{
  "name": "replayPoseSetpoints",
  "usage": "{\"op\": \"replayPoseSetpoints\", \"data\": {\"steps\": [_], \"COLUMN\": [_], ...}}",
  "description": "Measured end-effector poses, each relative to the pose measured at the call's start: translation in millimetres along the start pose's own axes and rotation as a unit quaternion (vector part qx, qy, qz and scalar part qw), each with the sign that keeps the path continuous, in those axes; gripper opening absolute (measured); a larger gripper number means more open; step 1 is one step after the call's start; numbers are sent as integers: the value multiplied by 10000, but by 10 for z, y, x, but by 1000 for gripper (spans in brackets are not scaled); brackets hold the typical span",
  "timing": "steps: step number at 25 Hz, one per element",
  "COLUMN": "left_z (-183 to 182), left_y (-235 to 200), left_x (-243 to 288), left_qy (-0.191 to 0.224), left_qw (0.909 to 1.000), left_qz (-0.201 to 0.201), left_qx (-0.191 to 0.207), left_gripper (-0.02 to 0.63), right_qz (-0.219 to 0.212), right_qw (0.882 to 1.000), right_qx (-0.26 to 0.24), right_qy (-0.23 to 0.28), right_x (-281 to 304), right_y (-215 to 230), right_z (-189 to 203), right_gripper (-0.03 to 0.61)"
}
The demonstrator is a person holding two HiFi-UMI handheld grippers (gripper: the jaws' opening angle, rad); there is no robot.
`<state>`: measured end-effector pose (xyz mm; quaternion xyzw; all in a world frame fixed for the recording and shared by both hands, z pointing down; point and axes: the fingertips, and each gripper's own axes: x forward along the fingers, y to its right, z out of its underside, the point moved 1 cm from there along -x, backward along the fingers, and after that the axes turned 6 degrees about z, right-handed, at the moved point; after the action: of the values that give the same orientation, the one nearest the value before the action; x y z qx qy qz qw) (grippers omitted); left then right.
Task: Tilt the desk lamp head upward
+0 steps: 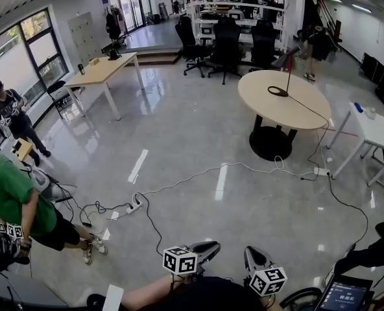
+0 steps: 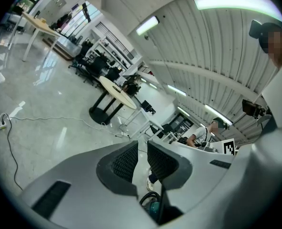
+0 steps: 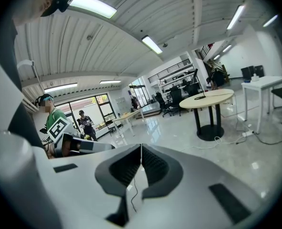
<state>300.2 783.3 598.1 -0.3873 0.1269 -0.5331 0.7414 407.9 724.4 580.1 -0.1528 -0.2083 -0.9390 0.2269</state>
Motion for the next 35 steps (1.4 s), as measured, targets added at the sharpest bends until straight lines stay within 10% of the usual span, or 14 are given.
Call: {"op": "replayPoseSetpoints", "data": {"steps": [23, 35], "left_z": [235, -315], "left_y": [227, -238], "left_x": [610, 960], "left_qy": [-336, -622], "left_qw": [9985, 9979], "left_qz": [-411, -89], "left_qx": [112, 143], "left_gripper": [64, 64], "right_qz": [-87, 330], "right_qw": [9992, 9983], "right_qx": [386, 463], "right_qy": [-22, 99], "right_x": [-141, 438], "right_y": [780, 976], "right_z": [22, -340], "right_gripper": [5, 5]}}
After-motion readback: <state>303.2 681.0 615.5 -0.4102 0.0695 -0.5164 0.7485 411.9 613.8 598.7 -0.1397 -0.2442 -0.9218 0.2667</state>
